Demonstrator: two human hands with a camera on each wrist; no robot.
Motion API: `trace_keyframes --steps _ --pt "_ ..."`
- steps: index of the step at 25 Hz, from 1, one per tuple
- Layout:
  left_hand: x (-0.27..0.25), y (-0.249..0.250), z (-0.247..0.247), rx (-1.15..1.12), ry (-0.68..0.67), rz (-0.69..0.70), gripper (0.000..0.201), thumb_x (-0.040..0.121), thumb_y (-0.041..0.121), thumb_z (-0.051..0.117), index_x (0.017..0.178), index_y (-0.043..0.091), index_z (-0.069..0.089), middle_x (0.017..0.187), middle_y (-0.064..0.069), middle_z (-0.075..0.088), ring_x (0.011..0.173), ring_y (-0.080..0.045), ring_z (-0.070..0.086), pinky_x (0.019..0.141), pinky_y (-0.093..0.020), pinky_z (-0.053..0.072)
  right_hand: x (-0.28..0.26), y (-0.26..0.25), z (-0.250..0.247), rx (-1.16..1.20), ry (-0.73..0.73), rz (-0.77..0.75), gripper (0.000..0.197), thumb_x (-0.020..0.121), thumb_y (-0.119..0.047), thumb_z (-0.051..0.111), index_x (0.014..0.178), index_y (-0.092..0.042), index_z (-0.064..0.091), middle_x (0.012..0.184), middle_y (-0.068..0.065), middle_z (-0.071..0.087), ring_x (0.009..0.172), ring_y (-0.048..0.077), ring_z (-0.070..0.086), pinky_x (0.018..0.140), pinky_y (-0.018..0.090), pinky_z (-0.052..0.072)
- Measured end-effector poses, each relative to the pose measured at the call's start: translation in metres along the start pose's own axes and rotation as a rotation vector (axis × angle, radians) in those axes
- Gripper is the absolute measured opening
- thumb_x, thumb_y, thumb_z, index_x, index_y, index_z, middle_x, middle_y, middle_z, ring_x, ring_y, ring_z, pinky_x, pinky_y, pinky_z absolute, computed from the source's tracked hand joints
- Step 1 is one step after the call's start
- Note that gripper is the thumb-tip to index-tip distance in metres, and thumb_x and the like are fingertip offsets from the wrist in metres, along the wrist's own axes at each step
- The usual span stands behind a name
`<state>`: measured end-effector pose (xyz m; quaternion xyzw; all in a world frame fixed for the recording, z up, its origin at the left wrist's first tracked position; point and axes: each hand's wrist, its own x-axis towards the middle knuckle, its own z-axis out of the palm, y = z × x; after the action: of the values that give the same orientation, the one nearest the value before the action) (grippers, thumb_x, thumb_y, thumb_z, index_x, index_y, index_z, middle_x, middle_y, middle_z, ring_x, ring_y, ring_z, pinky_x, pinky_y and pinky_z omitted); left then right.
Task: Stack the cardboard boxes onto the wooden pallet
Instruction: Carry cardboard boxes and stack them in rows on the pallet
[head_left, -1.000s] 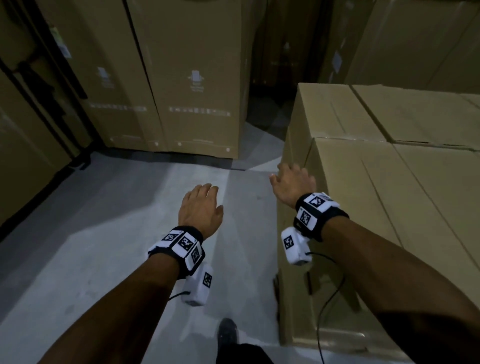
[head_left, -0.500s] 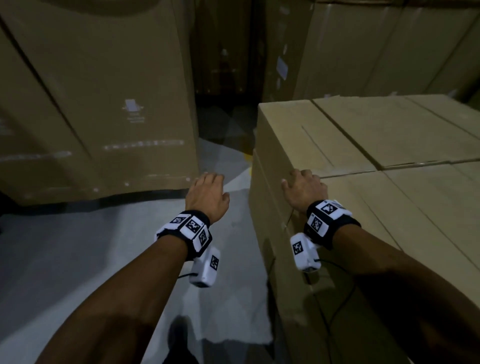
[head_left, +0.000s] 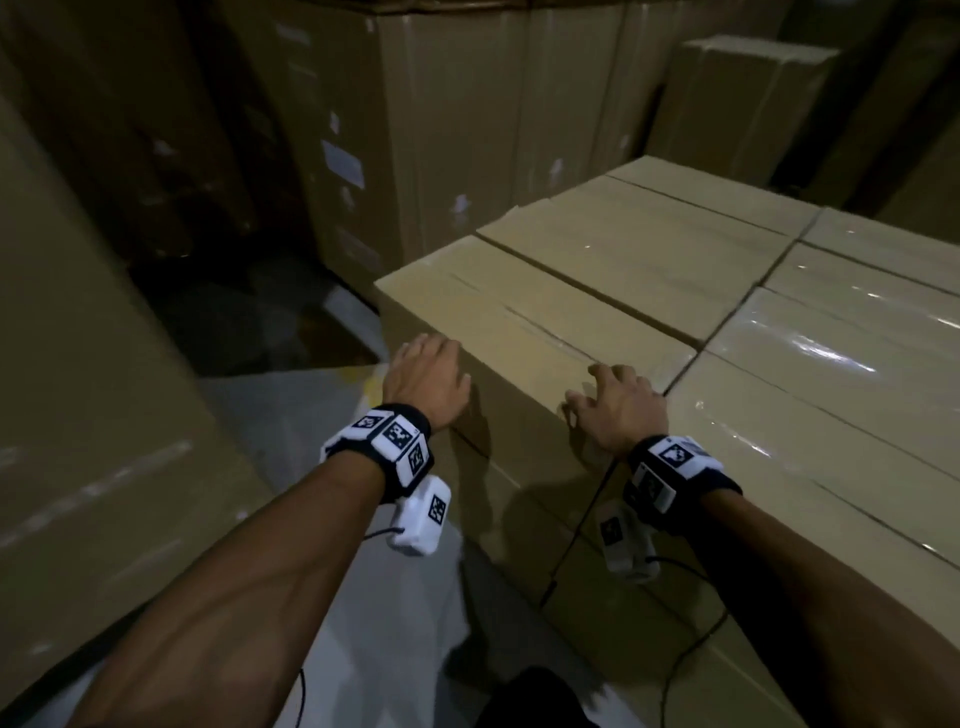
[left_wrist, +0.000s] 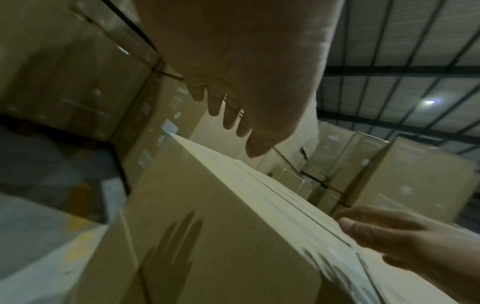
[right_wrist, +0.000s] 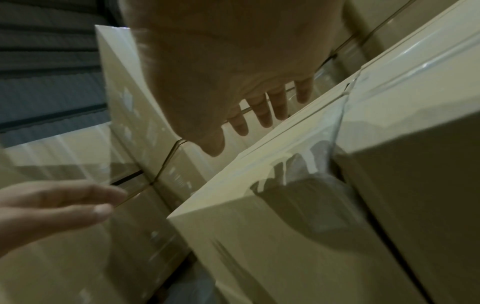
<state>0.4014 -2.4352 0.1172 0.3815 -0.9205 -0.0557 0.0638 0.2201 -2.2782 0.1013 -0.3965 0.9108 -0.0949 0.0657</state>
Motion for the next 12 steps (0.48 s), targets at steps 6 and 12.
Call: trace_keyframes --steps 6,12 --pt "0.120 0.018 0.001 -0.013 -0.066 0.240 0.047 0.098 0.034 0.046 0.141 0.014 0.045 0.146 -0.008 0.047 0.135 -0.027 0.038 0.111 -0.037 0.028 0.052 -0.004 0.006 0.060 0.007 0.147 0.059 0.097 -0.054 0.044 0.148 -0.024 0.038 0.148 0.010 0.042 0.131 0.032 0.043 0.109 0.048 0.036" --pt "0.224 0.060 0.017 -0.007 -0.202 0.412 0.050 0.098 0.035 0.047 0.143 0.012 0.045 0.149 -0.010 0.045 0.135 -0.030 0.041 0.108 -0.038 0.035 0.109 0.012 0.013 0.073 0.010 0.279 0.053 0.098 -0.050 0.046 0.143 -0.023 0.042 0.145 0.010 0.044 0.129 0.031 0.044 0.107 0.046 0.035"
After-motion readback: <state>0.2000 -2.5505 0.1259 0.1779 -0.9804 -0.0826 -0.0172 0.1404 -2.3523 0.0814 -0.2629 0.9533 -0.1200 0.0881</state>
